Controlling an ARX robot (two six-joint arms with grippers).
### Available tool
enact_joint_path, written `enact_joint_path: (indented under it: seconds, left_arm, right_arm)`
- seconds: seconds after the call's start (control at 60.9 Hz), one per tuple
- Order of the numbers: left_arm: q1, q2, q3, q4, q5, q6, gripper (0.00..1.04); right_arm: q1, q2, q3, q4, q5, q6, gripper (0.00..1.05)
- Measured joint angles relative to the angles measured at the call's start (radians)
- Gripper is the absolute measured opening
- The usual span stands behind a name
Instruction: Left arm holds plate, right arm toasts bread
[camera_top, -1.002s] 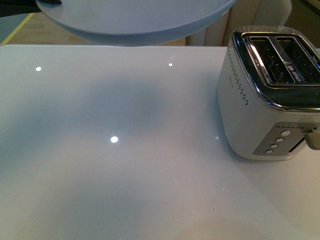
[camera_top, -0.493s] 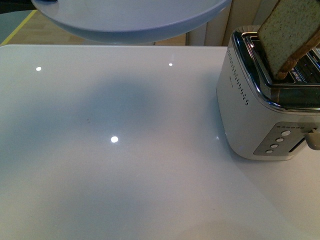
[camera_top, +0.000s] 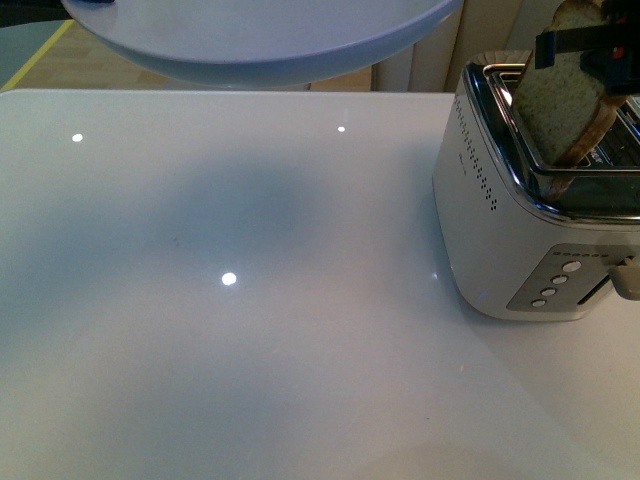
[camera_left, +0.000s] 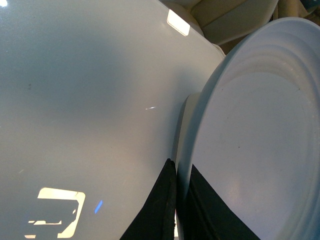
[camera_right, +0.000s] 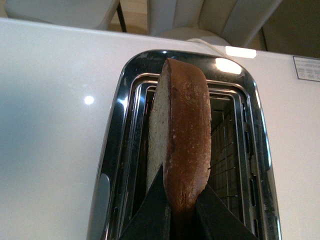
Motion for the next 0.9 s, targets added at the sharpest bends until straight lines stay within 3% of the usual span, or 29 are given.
enact_joint_path:
  seconds: [0.148, 0.476, 0.542, 0.641, 0.903]
  left_arm:
    - [0.002, -0.002, 0.000, 0.000, 0.003, 0.000, 0.03]
    - [0.006, -0.004, 0.000, 0.000, 0.005, 0.000, 0.03]
    - [0.006, -0.004, 0.000, 0.000, 0.009, 0.000, 0.03]
    - [0.006, -0.004, 0.000, 0.000, 0.015, 0.001, 0.03]
    - [0.018, -0.009, -0.002, 0.000, 0.017, 0.005, 0.03]
  right_arm:
    - [-0.004, 0.014, 0.000, 0.001, -0.029, 0.002, 0.05]
    - [-0.015, -0.035, -0.075, 0.043, -0.054, 0.047, 0.55]
    - [-0.027, -0.140, -0.121, 0.052, -0.080, 0.073, 0.75]
    - [-0.056, -0.318, -0.190, 0.046, -0.108, 0.116, 0.95]
    - [-0.122, -0.647, -0.327, -0.039, -0.131, 0.156, 0.96]
